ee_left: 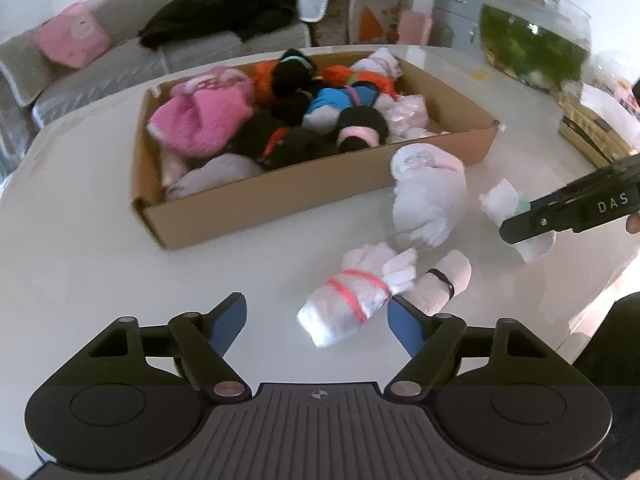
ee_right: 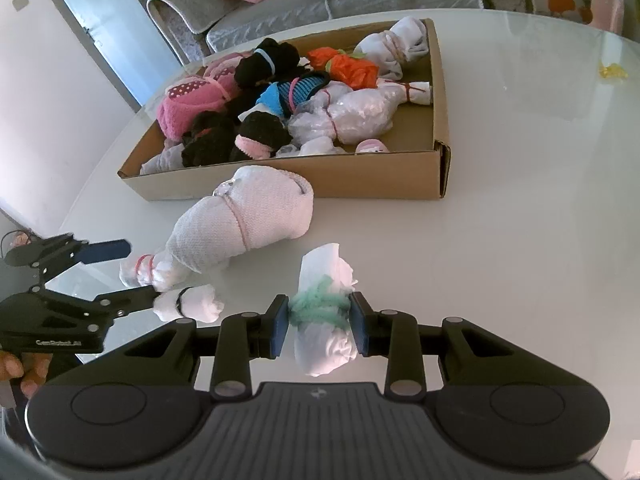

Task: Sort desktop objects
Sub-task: 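Carry the two white sock bundles over the box with both tools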

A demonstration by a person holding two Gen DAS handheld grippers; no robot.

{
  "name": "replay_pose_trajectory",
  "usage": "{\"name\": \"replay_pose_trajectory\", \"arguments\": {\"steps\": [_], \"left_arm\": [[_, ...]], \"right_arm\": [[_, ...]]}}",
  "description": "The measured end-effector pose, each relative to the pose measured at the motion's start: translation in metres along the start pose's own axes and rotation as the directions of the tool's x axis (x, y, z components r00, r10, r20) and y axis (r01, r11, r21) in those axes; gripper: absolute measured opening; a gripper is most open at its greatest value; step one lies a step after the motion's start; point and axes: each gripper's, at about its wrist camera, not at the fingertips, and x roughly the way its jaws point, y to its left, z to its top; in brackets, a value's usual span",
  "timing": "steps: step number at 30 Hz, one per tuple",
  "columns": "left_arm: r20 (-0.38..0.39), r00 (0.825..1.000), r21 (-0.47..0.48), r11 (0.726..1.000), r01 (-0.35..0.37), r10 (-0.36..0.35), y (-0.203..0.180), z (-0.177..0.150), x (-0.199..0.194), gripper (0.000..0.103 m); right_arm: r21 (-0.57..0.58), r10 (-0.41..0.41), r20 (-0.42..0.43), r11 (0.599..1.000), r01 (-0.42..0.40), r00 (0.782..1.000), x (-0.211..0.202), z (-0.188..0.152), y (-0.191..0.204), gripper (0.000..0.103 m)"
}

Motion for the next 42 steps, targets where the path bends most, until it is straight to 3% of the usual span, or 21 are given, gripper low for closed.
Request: {"name": "replay_pose_trajectory", "arguments": {"steps": [4, 7, 9, 10, 14, 19, 28, 42], "left_arm": [[-0.03, 0.998, 0.006, 0.999, 0.049, -0.049, -0.006, 0.004, 0.01, 0.07], [-0.022, 0.998, 0.009, 0.999, 0.052, -0.052, -0.01, 0.003, 0.011, 0.069], [-0.021, 0.999, 0.027, 0.998, 0.051, -0.05, -0.013, 0.002, 0.009, 0.062], [-0.021, 0.999, 0.035, 0.998, 0.044, -0.044, -0.015, 0.002, 0.008, 0.051], [-0.023, 0.998, -0.003, 0.998, 0.061, -0.061, -0.009, 0.003, 0.006, 0.048], [-0.008, 0.997, -0.07, 0.995, 0.072, -0.073, 0.001, 0.003, -0.002, 0.047], [0.037, 0.997, -0.108, 0.992, 0.065, -0.061, 0.022, 0.015, -0.038, 0.047], [0.183, 0.983, -0.1, 0.994, 0.049, -0.03, 0.037, 0.102, -0.079, 0.048]], "right_arm": [[0.002, 0.001, -0.002, 1.0, -0.001, 1.0, 0.0, 0.0, -0.001, 0.031], [0.002, 0.001, -0.002, 1.0, -0.001, 1.0, 0.0, -0.001, -0.001, 0.029], [-0.001, 0.0, -0.002, 1.0, 0.0, 1.0, 0.0, -0.001, -0.001, 0.027], [-0.001, 0.001, -0.001, 1.0, -0.001, 1.0, 0.0, -0.002, -0.001, 0.026], [0.009, 0.007, 0.003, 1.0, -0.007, 1.0, -0.001, -0.002, -0.003, 0.026], [0.014, 0.019, 0.014, 1.0, -0.019, 1.0, -0.006, -0.002, -0.004, 0.025], [0.062, 0.046, 0.084, 0.997, -0.052, 0.995, -0.041, 0.016, -0.02, 0.026], [0.004, 0.062, 0.198, 0.998, -0.064, 0.978, -0.081, 0.081, -0.017, 0.026]]}}
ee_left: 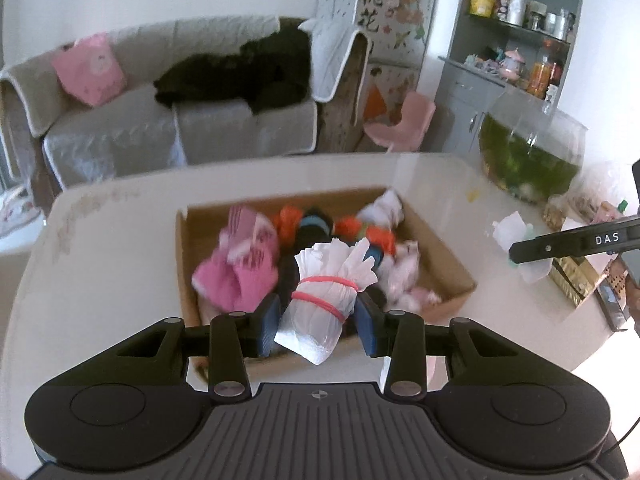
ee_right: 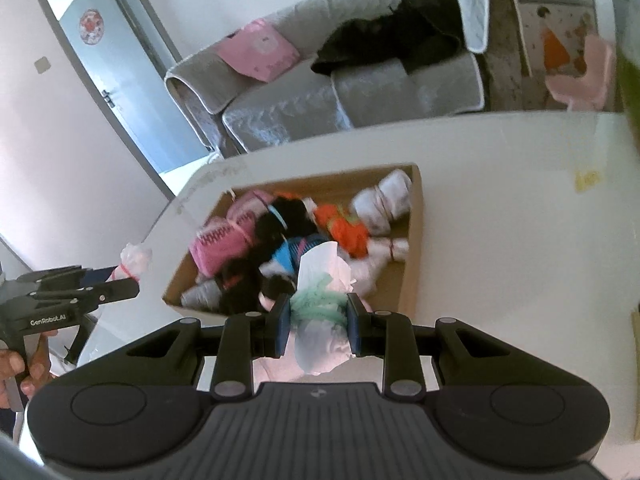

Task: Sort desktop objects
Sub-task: 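Carry the two white sock bundles over the box with both tools, then open both tools over the box to drop the white sock bundles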

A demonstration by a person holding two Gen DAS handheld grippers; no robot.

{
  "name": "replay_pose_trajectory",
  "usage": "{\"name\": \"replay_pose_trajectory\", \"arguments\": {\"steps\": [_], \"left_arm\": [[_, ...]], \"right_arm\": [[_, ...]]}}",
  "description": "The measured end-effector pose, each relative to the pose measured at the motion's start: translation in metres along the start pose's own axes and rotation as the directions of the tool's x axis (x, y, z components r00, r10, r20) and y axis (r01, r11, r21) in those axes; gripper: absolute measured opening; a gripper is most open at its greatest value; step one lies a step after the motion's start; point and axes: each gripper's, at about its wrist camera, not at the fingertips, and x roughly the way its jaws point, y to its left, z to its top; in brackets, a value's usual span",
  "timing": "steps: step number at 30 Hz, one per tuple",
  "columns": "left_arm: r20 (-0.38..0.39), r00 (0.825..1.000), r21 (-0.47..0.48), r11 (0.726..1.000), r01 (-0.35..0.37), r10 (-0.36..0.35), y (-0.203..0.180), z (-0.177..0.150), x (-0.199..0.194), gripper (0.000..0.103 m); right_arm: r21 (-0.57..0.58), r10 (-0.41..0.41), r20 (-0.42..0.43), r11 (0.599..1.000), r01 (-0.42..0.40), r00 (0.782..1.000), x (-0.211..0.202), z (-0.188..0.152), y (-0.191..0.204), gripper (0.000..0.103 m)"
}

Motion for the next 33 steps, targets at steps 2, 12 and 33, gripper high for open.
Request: {"name": "replay_pose_trajectory", "arguments": {"steps": [2, 12, 33], "left_arm": [[0.007, 1.0, 0.01, 1.0, 0.0, 0.0, -0.003, 0.009, 0.003, 0.048], [0.017, 1.0, 0.025, 1.0, -0.004, 0.003, -0.01, 0.025, 0.027, 0.048], [-0.076, 0.997, 0.022, 1.0, -0.003, 0.005, 0.012, 0.084, 0.131, 0.048]], "right_arm": [[0.0, 0.013, 0.007, 1.0, -0.013, 1.0, 0.002, 0.007, 0.003, 0.026], [-0.021, 0.042, -0.013, 0.999, -0.043, 0.999, 0.024, 0.031, 0.009, 0.026], [-0.039, -0.012, -0.087, 0.999, 0.009, 0.996, 0.089, 0.079, -0.003, 0.026]]}}
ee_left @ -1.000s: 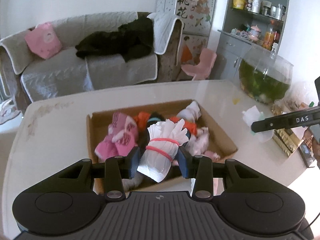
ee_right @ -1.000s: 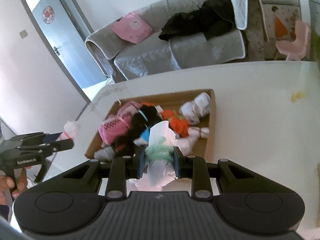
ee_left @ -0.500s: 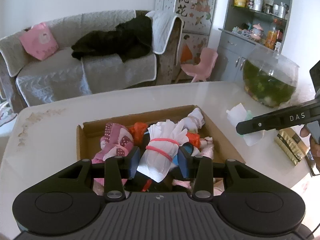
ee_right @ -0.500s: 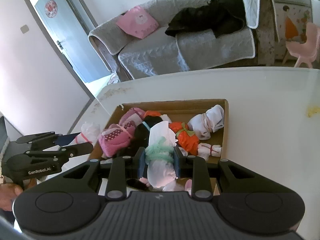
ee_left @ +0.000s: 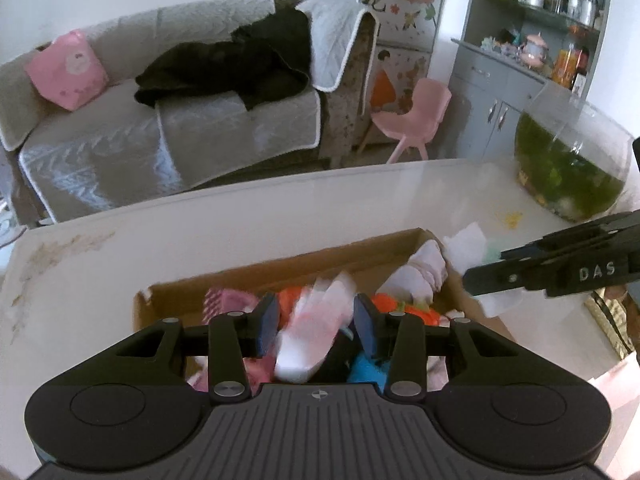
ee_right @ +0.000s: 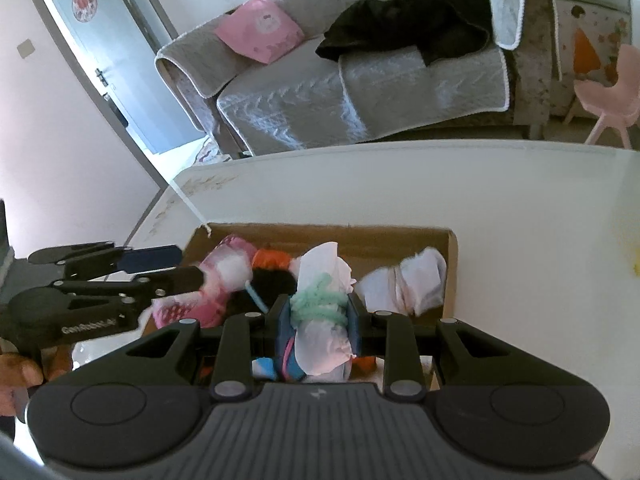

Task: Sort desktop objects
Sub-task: 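Open both tools over the box to drop the white sock bundles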

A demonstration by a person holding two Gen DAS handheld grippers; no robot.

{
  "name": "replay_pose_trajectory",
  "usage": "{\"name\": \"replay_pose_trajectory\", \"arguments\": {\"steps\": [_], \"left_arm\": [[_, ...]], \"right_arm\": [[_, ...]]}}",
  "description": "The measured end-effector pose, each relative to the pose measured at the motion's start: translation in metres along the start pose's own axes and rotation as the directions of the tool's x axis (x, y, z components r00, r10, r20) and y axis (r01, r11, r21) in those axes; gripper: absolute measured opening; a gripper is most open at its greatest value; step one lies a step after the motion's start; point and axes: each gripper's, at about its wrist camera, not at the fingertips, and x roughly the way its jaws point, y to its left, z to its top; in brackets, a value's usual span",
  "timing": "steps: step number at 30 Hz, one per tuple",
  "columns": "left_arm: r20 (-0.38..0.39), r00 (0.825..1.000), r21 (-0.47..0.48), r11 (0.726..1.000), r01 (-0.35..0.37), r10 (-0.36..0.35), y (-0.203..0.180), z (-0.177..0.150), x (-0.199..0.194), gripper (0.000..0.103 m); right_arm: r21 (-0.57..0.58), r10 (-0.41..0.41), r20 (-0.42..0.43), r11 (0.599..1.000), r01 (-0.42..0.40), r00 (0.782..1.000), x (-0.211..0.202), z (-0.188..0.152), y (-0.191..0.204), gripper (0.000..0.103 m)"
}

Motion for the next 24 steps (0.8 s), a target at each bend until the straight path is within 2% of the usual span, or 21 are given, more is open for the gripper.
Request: {"name": "replay_pose_trajectory", "arguments": {"steps": [5, 9, 15, 24], "left_arm": [[-0.018, 1.0, 0.017, 1.0, 0.001, -0.001, -0.006, 0.014, 0.028, 0.048], [-0.033, 0.999, 0.018, 1.0, -0.003, 0.004, -0.004, 0.014, 0.042, 0.048], [-0.053, 0.998, 0.003, 1.0, -0.024, 0.024, 0.005, 0.008, 0.05, 0.05], [-0.053, 0.999, -0.007, 1.0, -0.004, 0.004, 0.006, 0.003, 0.046, 0.053]], "right_arm": [[-0.002, -0.005, -0.016, 1.0, 0.005, 1.0, 0.02, 0.009, 0.0, 0.026], [0.012, -0.014, -0.04, 1.0, 0.014, 0.999, 0.039, 0.01, -0.006, 0.027], [0.006, -0.032, -0.048, 0.999, 0.032, 0.998, 0.053, 0.012, -0.004, 0.031], [-0.003, -0.056, -0.044, 0.998, 0.056, 0.997, 0.053, 0.015, 0.0, 0.031]]}}
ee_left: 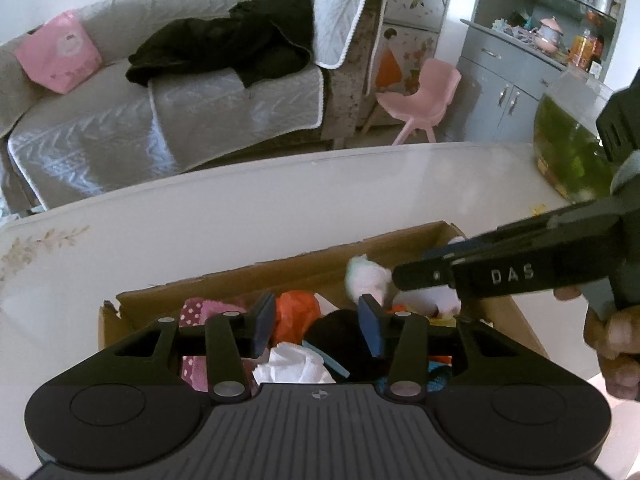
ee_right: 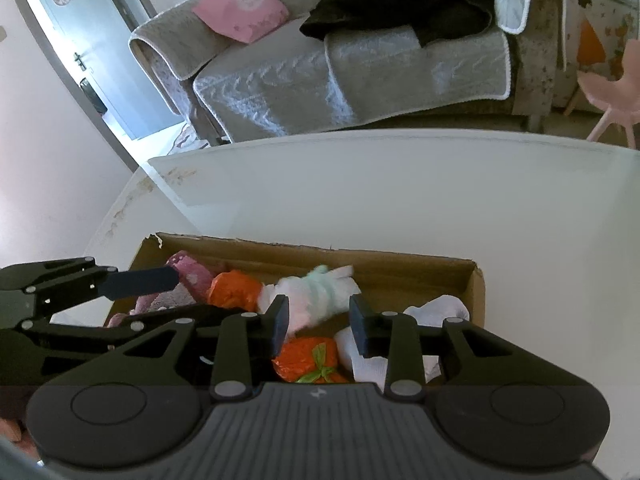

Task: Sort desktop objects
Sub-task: 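Open both tools over the box to drop the white sock bundles, then move both open tools back to the white socks beside the box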

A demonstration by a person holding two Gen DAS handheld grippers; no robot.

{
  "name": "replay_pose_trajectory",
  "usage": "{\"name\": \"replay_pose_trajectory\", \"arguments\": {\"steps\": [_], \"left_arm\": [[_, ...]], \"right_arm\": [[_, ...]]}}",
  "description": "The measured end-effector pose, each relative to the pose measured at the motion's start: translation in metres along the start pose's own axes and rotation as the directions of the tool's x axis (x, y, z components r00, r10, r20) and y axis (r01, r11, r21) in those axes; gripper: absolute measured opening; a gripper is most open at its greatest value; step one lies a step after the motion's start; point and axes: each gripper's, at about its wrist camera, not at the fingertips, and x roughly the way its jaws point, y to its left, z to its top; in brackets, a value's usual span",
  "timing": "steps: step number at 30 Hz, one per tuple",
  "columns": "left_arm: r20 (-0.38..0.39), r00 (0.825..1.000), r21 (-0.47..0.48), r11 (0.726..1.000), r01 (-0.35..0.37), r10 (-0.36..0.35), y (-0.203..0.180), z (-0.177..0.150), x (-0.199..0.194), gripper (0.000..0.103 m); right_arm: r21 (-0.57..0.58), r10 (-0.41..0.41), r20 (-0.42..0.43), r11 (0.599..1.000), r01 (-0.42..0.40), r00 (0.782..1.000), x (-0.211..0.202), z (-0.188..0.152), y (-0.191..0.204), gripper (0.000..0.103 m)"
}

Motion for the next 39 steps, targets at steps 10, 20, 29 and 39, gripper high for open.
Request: {"name": "replay_pose_trajectory", "arguments": {"steps": [10, 20, 29, 39], "left_arm": [[0.031, 0.999, 0.032, 0.999, 0.031, -0.032, -0.015, -0.038, -0.04, 0.071], [0.041, 0.998, 0.126, 0.991, 0.049, -0.055, -0.043, -0.114, -0.092, 0.082], [-0.033, 0.998, 0.11, 0.993, 0.051, -0.047, -0.046, -0.176, -0.087, 0.082], [-0.037, 0.999, 0.172, 0.985, -0.002, 0.009, -0.057, -0.192, -0.076, 0.083]], "right_arm": [[-0.017, 0.042, 0.034, 0.999, -0.041, 0.999, -0.046, -0.03, 0.012, 0.034], [0.052, 0.074, 0.005, 0.996, -0.074, 0.997, -0.074, -0.093, 0.019, 0.047], [0.16, 0.087, -0.04, 0.984, -0.079, 0.995, -0.06, -0.119, 0.033, 0.062], [0.184, 0.018, -0.08, 0.983, -0.003, 0.997, -0.04, -0.124, 0.052, 0.081]]}}
